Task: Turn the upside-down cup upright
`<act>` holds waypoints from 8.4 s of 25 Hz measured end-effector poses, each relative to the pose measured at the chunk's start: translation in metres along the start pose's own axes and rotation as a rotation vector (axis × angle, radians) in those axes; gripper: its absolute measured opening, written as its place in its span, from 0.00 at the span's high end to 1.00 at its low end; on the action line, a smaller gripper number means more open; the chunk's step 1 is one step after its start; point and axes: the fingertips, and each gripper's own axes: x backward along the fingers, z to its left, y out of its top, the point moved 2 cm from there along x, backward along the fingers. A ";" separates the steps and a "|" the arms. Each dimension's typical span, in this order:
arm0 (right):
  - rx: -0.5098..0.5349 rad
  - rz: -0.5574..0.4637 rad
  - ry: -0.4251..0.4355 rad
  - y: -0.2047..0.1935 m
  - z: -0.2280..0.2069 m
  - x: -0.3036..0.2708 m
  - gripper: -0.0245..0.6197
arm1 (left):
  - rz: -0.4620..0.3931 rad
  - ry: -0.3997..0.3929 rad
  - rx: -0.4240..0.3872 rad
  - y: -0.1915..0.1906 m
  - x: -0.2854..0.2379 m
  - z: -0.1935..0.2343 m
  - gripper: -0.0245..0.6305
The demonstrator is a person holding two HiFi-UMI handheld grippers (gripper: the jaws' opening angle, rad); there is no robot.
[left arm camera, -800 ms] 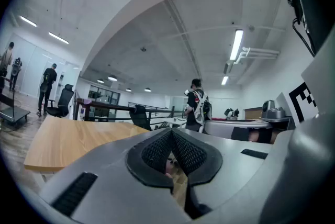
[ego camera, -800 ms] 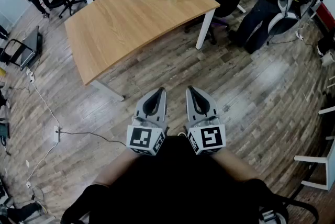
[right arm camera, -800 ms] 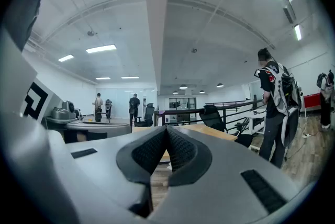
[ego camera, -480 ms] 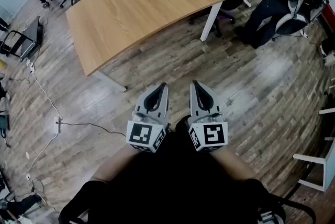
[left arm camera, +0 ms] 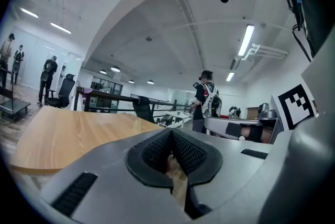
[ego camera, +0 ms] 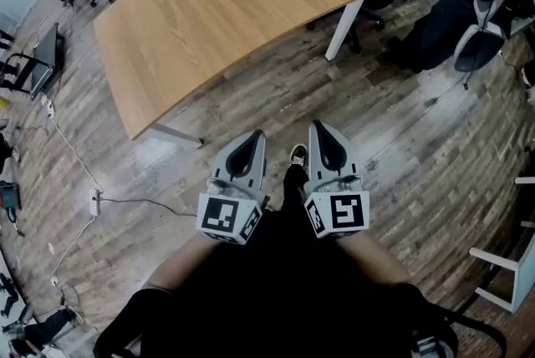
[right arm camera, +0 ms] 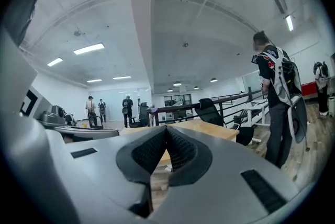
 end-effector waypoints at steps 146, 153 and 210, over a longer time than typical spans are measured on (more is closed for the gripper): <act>-0.316 0.102 0.645 -0.136 -0.328 -0.747 0.47 | -0.075 -0.582 0.435 -0.100 -0.692 0.313 0.93; -0.235 0.113 0.591 -0.138 -0.345 -0.740 0.47 | -0.033 -0.529 0.385 -0.106 -0.695 0.317 0.93; 0.155 0.254 0.746 -0.181 -0.293 -0.722 0.46 | 0.183 -0.163 0.110 -0.074 -0.699 0.388 0.83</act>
